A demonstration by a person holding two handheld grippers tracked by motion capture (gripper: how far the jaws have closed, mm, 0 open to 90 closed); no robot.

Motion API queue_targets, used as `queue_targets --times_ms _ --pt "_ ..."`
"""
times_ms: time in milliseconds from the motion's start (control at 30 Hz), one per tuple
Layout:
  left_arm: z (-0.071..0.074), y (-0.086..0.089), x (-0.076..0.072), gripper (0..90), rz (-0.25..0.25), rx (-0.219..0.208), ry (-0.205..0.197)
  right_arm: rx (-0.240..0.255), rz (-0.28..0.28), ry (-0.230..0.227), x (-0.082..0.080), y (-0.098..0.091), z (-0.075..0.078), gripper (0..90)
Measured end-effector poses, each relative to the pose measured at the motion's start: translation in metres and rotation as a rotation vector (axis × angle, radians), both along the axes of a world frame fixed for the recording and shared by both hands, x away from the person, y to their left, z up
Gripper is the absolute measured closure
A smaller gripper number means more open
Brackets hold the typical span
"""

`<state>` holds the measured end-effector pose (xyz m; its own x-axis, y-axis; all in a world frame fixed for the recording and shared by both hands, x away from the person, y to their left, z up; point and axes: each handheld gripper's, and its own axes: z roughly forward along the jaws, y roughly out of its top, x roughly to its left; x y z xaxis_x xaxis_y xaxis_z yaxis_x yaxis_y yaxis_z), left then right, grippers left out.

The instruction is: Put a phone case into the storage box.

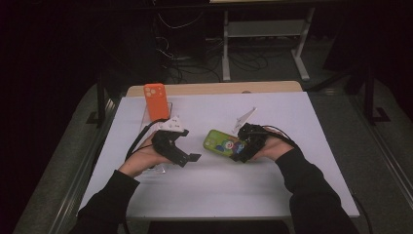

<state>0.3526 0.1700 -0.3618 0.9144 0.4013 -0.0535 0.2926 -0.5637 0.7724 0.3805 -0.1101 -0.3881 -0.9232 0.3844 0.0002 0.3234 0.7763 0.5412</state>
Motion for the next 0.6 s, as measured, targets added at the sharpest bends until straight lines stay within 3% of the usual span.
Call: queue_targets --times_ms 133,200,300,600 --pt "0.004 -0.008 0.003 0.0 -0.073 0.026 -0.023 -0.001 0.054 0.003 -0.005 -0.003 0.004 15.3" --pt "0.005 -0.013 0.003 0.0 -0.117 0.017 -0.026 -0.005 0.084 0.005 -0.007 -0.003 0.005 15.2" --pt "0.006 -0.019 0.005 0.0 -0.173 0.055 -0.045 -0.005 0.131 0.014 -0.011 -0.001 0.006 15.3" --pt "0.000 -0.039 0.004 0.0 -0.339 0.130 -0.033 -0.001 0.244 0.019 -0.022 0.009 0.010 15.2"
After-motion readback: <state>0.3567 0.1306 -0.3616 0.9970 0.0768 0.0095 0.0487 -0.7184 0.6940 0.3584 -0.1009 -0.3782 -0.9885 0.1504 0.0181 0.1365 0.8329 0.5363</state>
